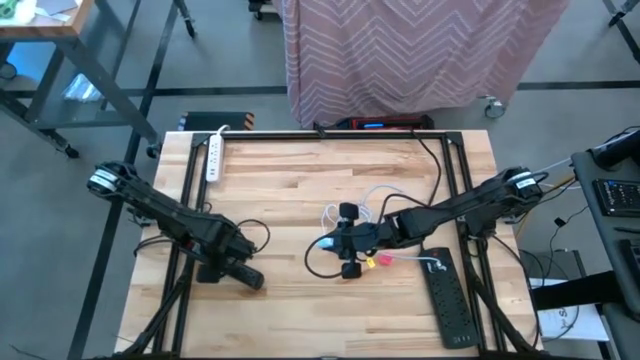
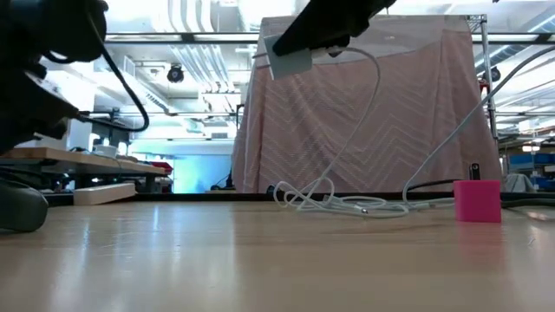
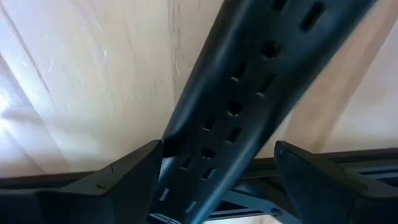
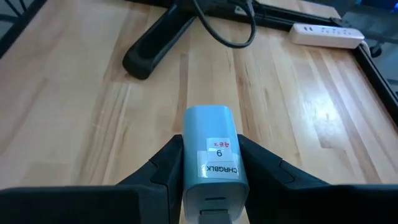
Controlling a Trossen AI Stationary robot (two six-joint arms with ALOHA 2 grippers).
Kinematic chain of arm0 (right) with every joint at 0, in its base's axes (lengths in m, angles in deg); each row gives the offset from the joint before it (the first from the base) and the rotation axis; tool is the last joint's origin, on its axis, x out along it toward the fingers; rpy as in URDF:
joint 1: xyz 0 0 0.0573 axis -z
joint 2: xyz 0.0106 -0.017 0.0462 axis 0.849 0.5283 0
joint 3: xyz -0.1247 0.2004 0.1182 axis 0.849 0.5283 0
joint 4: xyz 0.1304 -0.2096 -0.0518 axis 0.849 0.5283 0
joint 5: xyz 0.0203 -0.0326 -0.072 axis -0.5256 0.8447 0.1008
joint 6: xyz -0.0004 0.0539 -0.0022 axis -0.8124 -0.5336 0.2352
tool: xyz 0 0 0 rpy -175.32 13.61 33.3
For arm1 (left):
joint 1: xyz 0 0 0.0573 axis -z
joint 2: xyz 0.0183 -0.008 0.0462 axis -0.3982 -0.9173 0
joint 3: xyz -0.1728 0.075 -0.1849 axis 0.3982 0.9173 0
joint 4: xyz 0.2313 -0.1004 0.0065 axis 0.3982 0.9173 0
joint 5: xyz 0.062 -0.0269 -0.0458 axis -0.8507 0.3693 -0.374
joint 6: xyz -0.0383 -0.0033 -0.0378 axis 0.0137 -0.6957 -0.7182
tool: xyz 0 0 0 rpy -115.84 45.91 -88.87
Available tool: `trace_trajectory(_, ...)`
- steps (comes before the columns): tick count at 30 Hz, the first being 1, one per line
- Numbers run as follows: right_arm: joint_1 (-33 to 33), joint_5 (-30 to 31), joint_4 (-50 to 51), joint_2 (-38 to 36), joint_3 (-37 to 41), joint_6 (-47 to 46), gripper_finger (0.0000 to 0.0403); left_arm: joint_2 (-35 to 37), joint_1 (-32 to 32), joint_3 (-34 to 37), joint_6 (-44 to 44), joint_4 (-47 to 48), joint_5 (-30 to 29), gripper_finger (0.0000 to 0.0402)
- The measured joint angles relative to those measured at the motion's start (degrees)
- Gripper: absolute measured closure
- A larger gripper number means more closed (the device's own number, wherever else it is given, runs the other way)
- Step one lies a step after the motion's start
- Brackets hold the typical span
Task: Plug in charger cables
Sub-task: Insert the white charger adapter into left black outlet extension
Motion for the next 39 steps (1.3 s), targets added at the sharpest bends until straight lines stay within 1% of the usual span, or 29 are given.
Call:
trace_trajectory(3,-0.13,-0.01,0.02,0.49,0.00,0.01,0.0298,-0.43,-0.03,1.30,1.83,-0.50,-0.36,0.0106)
trace_trajectory(13,-0.13,-0.04,0.24,1.19,0.02,0.15,0.0299,-1.58,-0.05,5.58,2.13,-4.11,-0.68,0.0135)
trace_trajectory(19,-0.13,-0.06,0.31,1.17,0.02,-0.06,0.0296,-1.99,0.02,5.91,2.07,-5.82,-3.22,0.0138)
trace_trajectory(21,-0.13,-0.11,0.29,1.16,0.02,-0.22,0.0300,-2.66,0.01,6.07,2.40,-7.29,-4.79,0.0151)
trace_trajectory(24,-0.13,-1.06,0.33,1.14,0.02,-0.24,0.0300,-4.01,0.00,5.93,2.51,-7.65,-6.25,0.0184)
trace_trajectory(26,-0.13,-2.42,0.35,1.14,0.02,-0.22,0.0300,-5.53,0.00,5.54,1.63,-7.65,-7.47,0.0185)
trace_trajectory(29,-0.13,-2.79,0.56,1.14,0.02,0.59,0.0300,-8.52,0.04,3.39,1.30,-7.47,-10.67,0.0185)
trace_trajectory(31,-0.13,-2.80,0.76,1.14,0.02,2.22,0.0300,-11.05,-0.03,1.10,1.40,-9.63,-14.35,0.0187)
trace_trajectory(32,-0.13,-2.80,0.68,1.14,0.02,3.32,0.0300,-12.48,-0.07,-0.36,2.08,-10.78,-14.81,0.0188)
trace_trajectory(37,-0.23,-4.53,2.02,1.45,0.02,13.07,0.0300,-19.54,-0.59,-8.39,5.55,-14.33,-17.49,0.0188)
trace_trajectory(39,-0.56,-4.54,3.54,1.67,0.01,17.37,0.0300,-22.36,-0.74,-11.94,7.30,-14.76,-20.38,0.0188)
